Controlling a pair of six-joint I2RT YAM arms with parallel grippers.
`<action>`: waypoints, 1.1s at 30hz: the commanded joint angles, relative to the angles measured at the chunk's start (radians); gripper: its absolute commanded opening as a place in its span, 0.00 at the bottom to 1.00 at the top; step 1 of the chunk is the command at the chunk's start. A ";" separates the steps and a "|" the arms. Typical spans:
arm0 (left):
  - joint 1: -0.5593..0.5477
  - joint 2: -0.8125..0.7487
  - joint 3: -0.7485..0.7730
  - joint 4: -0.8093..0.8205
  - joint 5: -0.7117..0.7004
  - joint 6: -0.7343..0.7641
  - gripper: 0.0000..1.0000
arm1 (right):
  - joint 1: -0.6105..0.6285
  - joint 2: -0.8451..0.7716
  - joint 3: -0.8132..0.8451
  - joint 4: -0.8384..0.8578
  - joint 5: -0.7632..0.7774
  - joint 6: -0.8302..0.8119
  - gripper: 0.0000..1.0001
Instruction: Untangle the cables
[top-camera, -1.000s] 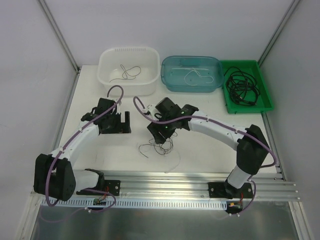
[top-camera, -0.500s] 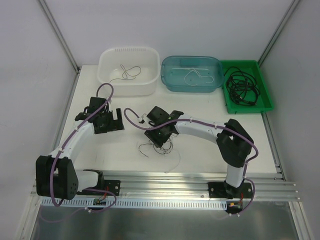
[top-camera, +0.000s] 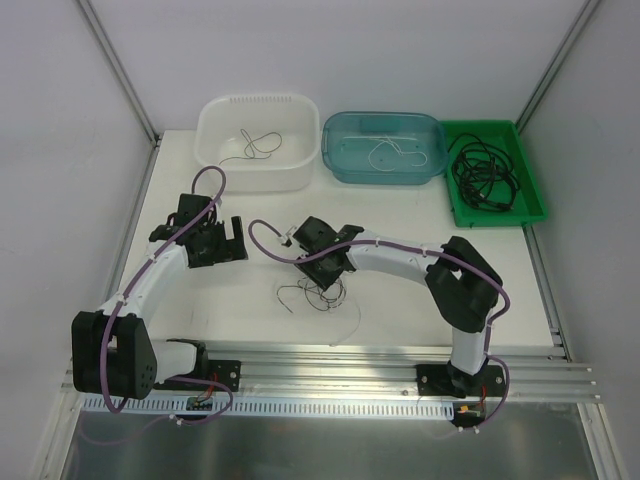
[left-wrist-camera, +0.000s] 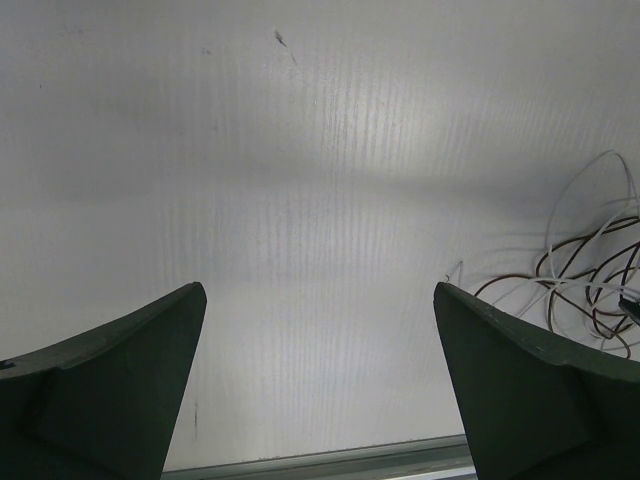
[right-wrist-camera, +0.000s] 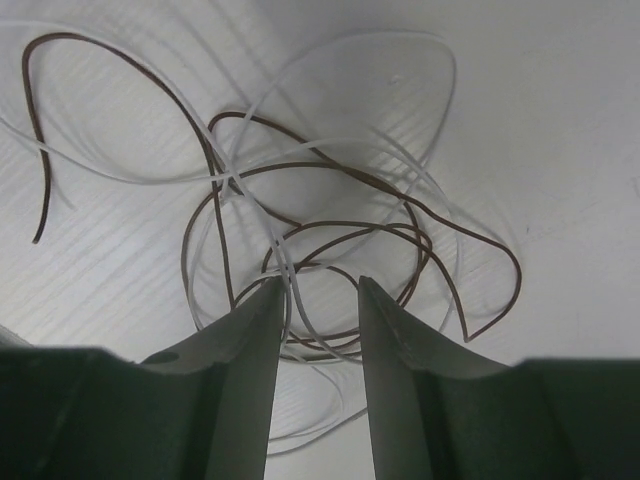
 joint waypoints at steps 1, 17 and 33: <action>0.009 0.002 0.005 -0.008 0.018 -0.007 0.99 | 0.004 -0.032 -0.013 0.012 0.075 0.013 0.39; 0.009 0.004 0.005 -0.008 0.026 -0.003 0.99 | 0.009 -0.256 0.104 -0.135 0.081 -0.049 0.01; 0.009 0.005 0.005 -0.005 0.053 -0.001 0.99 | 0.000 -0.670 0.319 0.080 0.172 -0.089 0.01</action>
